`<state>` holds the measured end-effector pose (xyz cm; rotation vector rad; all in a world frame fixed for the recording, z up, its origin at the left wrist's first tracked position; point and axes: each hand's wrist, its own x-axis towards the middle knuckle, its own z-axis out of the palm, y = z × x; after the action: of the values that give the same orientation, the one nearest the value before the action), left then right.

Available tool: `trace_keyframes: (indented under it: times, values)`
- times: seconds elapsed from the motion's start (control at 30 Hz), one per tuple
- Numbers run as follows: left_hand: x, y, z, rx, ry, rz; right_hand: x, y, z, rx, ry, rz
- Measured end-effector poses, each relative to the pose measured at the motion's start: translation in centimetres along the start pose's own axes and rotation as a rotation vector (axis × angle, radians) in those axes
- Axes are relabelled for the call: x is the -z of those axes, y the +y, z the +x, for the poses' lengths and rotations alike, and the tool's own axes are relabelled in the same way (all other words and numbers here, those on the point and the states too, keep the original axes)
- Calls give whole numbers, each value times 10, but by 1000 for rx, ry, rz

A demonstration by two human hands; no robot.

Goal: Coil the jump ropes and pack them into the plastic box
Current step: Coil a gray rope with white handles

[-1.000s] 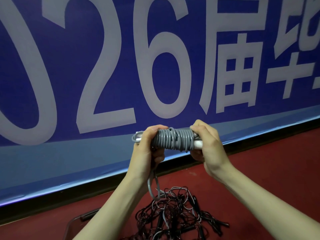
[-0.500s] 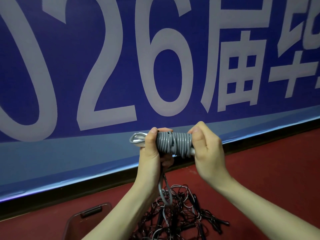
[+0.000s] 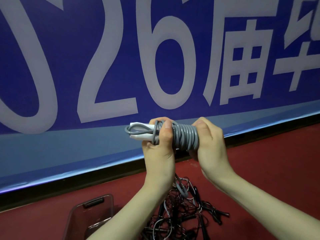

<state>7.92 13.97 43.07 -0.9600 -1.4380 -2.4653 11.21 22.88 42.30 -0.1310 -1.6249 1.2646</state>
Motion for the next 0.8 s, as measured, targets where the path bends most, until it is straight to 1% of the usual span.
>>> trace_keyframes:
  times: [0.27, 0.4, 0.5, 0.57, 0.63, 0.73, 0.8]
  values:
    - [11, -9, -2, -64, -29, -21, -5, -5, -2, -303, -92, 127]
    - [15, -10, 2, -31, -10, 18, -6, -8, 0, -375, -155, 137]
    - [12, -4, 12, 4, -44, 81, -4, -12, 10, -349, -145, 128]
    - [8, 5, 19, 14, -96, 75, -1, -16, 16, -320, -116, 141]
    - [6, 12, 25, 67, -119, 44, -2, -16, 19, -292, -91, 148]
    - [5, 16, 28, 169, -96, 63, -2, -8, 19, -197, -50, 64]
    - [5, 11, 26, 210, -114, 75, -1, -4, 18, -102, -34, -21]
